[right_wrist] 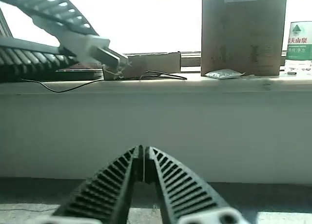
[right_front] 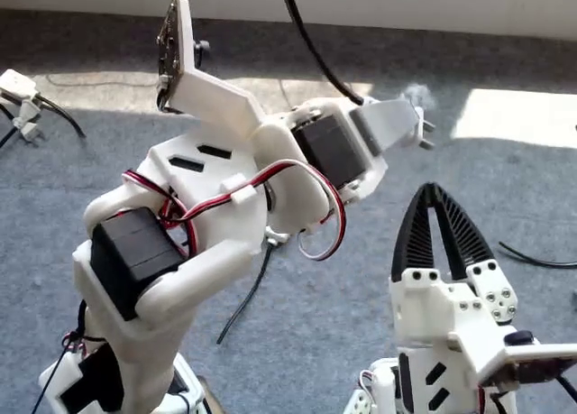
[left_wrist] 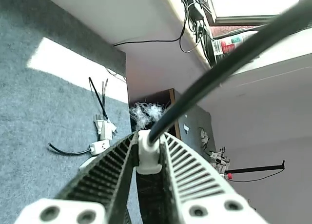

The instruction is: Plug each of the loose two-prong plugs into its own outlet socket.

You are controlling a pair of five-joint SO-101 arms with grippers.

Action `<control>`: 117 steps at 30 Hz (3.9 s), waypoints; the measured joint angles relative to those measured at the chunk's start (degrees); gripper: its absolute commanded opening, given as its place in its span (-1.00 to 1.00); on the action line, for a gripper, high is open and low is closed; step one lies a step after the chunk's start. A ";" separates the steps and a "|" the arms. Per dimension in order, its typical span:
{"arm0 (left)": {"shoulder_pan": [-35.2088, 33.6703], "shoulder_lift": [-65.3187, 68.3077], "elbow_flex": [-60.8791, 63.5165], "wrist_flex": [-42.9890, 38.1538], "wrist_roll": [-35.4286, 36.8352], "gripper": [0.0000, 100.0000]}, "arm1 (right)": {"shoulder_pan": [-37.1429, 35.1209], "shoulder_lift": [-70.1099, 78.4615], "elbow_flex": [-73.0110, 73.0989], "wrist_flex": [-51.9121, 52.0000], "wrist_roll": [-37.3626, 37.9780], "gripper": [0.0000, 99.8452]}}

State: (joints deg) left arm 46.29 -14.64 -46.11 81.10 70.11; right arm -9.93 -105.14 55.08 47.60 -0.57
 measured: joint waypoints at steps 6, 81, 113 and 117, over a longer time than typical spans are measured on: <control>0.18 0.00 0.00 -0.18 0.00 -0.99 | -8.70 -0.09 -8.53 2.55 0.26 -0.94; 4.57 -0.35 0.09 -2.90 2.46 -0.99 | -1.32 0.00 4.31 -27.69 -3.16 -0.94; 8.70 -1.41 0.62 3.16 2.20 -0.99 | 3.43 14.95 20.92 -59.78 0.35 -0.94; 9.49 -2.90 4.40 3.08 2.20 -0.99 | 3.43 15.38 23.03 -61.89 0.35 -0.94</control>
State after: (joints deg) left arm 55.78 -17.54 -41.71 84.18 72.31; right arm -6.51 -89.76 78.11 -14.29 -0.22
